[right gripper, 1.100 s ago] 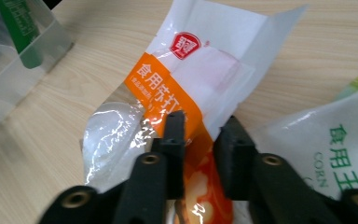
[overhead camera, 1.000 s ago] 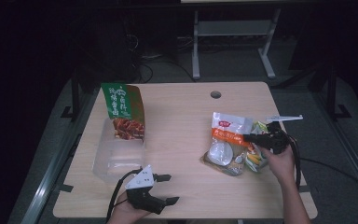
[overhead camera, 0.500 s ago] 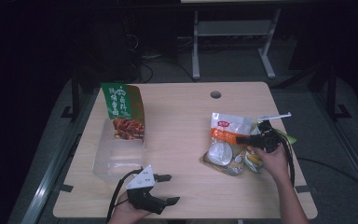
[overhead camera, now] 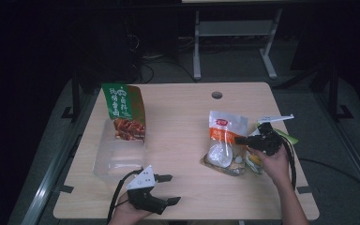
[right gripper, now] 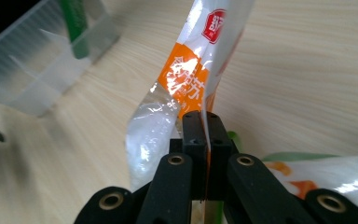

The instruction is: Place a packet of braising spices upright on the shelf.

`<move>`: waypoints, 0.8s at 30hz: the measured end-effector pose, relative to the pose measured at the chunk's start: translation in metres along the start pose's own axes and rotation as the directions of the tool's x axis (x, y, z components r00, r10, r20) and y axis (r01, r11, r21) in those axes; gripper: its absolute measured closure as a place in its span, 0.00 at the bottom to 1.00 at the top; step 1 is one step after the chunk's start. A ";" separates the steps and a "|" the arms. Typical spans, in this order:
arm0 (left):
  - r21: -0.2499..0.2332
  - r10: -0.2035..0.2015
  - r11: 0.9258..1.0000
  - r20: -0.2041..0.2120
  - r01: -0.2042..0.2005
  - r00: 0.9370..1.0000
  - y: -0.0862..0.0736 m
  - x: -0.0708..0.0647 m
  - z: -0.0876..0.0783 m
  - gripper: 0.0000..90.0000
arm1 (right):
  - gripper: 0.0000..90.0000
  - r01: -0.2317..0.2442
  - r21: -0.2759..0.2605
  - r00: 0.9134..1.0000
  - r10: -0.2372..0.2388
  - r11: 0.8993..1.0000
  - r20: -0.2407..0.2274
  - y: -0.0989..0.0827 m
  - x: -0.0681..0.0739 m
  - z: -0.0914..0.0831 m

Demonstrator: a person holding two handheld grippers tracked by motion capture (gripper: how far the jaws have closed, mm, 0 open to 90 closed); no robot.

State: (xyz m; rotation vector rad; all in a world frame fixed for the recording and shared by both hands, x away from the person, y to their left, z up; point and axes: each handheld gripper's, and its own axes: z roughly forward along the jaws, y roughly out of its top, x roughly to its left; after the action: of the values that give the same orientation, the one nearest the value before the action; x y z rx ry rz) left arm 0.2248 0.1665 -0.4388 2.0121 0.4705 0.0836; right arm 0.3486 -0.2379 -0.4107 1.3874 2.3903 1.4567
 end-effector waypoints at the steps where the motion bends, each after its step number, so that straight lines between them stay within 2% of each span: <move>1: -0.002 0.000 1.000 -0.001 0.000 1.000 0.000 0.000 0.000 0.26 | 1.00 0.004 -0.006 1.000 -0.004 1.000 -0.007 0.000 0.002 -0.001; 6: -0.004 -0.002 1.000 -0.004 0.002 1.000 0.002 0.001 -0.002 0.27 | 1.00 0.049 -0.038 0.997 -0.051 0.998 -0.050 0.001 0.022 -0.009; 11: -0.010 -0.002 1.000 -0.010 0.002 1.000 0.002 0.002 -0.003 0.27 | 1.00 0.118 -0.041 0.988 -0.121 0.992 -0.092 0.003 0.044 -0.012; 17: -0.012 -0.007 1.000 -0.017 0.007 1.000 0.002 0.004 -0.003 0.27 | 1.00 0.194 -0.034 0.972 -0.197 0.980 -0.132 0.005 0.068 -0.011; 24: -0.030 -0.015 0.999 -0.015 0.015 1.000 0.004 0.007 -0.004 0.27 | 1.00 0.241 -0.035 0.949 -0.243 0.970 -0.200 0.007 0.087 -0.009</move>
State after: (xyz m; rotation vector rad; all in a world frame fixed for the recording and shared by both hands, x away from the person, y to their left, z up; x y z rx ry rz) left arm 0.2310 0.1709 -0.4347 1.9802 0.4908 0.0958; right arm 0.2961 -0.1834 -0.3657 0.9387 2.5558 1.6066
